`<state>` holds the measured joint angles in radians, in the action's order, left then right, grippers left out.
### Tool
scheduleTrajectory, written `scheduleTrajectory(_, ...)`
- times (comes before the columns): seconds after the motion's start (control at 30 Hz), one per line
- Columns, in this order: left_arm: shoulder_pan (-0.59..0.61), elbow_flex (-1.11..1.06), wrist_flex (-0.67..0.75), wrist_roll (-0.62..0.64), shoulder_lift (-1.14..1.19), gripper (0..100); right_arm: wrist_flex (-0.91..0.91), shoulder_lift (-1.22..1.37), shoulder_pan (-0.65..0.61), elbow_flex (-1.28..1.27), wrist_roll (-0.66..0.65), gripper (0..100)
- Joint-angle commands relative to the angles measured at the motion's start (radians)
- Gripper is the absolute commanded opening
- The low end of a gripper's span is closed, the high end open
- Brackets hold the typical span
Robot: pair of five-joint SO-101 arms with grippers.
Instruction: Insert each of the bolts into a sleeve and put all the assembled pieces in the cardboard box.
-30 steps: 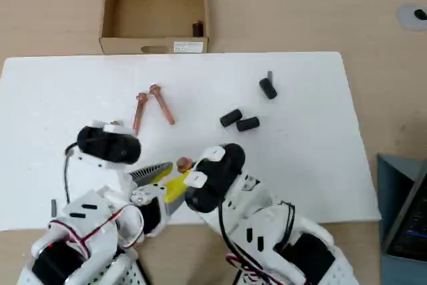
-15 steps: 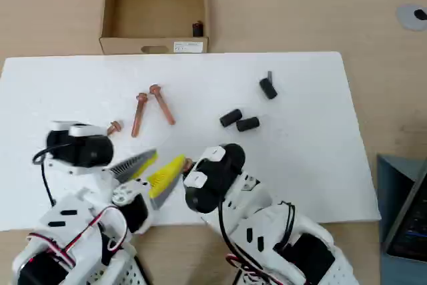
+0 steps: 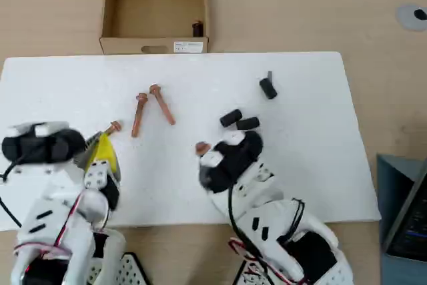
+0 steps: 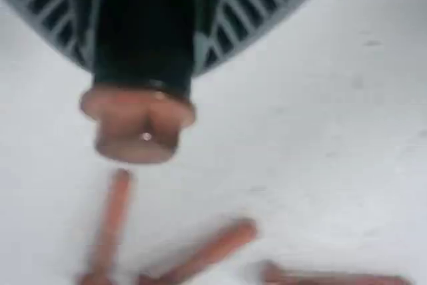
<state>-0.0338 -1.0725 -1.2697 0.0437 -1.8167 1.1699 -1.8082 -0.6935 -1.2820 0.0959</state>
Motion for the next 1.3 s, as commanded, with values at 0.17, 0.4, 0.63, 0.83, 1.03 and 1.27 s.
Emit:
scheduleTrajectory(0.17,0.152,-0.261,0.005,-0.009,-0.002,0,-0.072,0.205,0.130,0.252,0.002,0.9)
scheduleTrajectory(0.4,0.198,-0.413,0.124,-0.006,-0.002,0,-0.204,0.694,0.179,0.578,0.002,0.9)
scheduleTrajectory(0.63,0.204,-0.551,0.238,-0.003,-0.002,0,-0.361,1.063,0.189,0.805,-0.005,0.9)
scheduleTrajectory(0.83,0.204,-0.580,0.241,-0.002,-0.002,0,-0.437,1.339,0.240,1.009,-0.008,0.9)
scheduleTrajectory(1.03,0.204,-0.580,0.239,-0.002,-0.002,0,-0.506,1.636,0.266,1.264,-0.025,0.9)
scheduleTrajectory(1.27,0.204,-0.580,0.242,-0.002,-0.002,0,-0.595,1.995,0.269,1.573,-0.160,0.9)
